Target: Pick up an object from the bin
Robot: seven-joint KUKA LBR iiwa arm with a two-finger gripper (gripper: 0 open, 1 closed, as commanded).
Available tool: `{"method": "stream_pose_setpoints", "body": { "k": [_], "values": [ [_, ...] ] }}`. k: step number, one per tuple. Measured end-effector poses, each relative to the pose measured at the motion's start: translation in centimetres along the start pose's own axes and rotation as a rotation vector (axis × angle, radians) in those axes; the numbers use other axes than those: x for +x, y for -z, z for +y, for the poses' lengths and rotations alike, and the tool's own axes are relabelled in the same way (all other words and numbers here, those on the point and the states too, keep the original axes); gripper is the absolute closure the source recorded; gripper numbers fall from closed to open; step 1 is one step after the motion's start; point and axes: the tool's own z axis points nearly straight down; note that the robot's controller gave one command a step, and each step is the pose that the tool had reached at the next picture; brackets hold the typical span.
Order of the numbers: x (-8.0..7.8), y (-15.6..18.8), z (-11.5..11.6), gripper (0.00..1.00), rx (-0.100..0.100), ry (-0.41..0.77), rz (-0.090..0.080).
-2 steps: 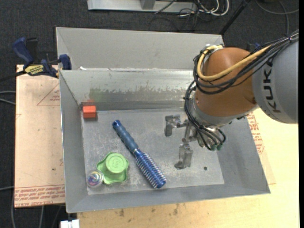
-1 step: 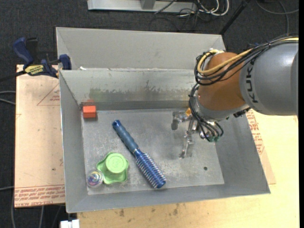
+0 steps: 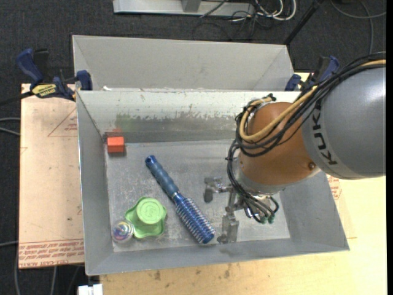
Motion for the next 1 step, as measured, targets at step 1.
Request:
{"method": "stream_pose_setpoints", "body": {
  "k": [1],
  "values": [
    [0.41, 0.64, -1.67, 0.0, 0.003, -0.252, -0.005]
  ]
}}
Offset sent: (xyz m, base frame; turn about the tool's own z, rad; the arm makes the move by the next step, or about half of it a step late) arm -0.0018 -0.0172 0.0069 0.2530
